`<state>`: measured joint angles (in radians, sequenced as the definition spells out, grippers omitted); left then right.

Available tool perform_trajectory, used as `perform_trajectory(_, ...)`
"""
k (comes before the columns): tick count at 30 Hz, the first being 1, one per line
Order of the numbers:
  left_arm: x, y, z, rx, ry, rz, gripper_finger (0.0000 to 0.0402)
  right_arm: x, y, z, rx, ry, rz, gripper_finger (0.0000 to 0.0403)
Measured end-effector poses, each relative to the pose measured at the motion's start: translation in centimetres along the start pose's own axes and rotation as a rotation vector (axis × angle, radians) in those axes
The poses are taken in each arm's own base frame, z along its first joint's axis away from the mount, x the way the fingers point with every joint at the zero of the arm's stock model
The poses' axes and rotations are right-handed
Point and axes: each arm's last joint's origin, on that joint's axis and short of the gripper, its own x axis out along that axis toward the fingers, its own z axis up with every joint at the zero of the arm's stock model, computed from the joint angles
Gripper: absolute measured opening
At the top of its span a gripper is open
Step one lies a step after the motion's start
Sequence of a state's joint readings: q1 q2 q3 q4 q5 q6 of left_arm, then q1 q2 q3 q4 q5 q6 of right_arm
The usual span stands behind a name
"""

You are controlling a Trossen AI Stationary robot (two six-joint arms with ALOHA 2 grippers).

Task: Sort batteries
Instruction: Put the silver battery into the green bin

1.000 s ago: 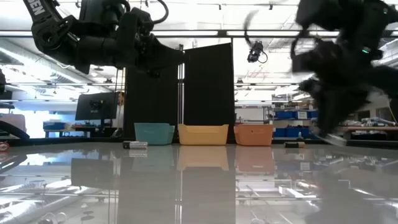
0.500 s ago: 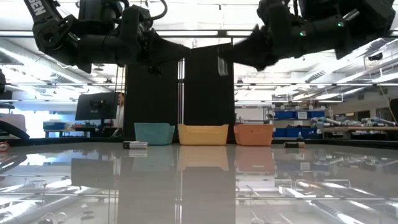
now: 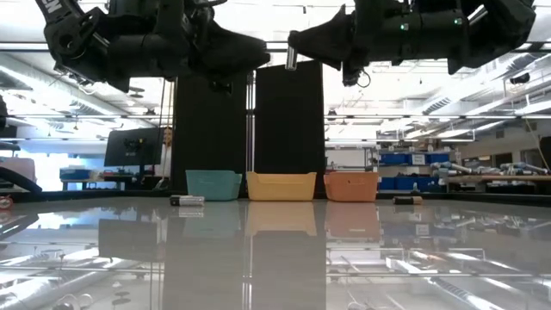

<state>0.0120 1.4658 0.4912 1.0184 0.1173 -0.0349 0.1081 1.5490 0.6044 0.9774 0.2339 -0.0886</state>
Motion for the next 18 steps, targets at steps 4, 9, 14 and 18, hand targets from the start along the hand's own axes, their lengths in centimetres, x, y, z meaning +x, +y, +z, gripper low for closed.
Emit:
perform_trajectory(4,0.5,0.0,0.6,-0.023,-0.009,0.000,0.0159,0.0,0.0,0.0,-0.010,-0.002,0.000,0.0056)
perform_trajectory(9,1.5,0.2,1.5,-0.029,0.019,0.003,0.0168,0.0,0.0,0.1,-0.011,-0.011,0.001,0.0056)
perform_trajectory(14,2.3,0.3,2.1,-0.034,0.061,0.008,0.0169,0.0,0.1,0.2,-0.014,-0.023,0.022,0.0056)
perform_trajectory(18,2.3,0.6,2.2,-0.034,0.058,0.015,0.0169,0.0,0.1,0.2,-0.014,-0.027,0.022,0.0056)
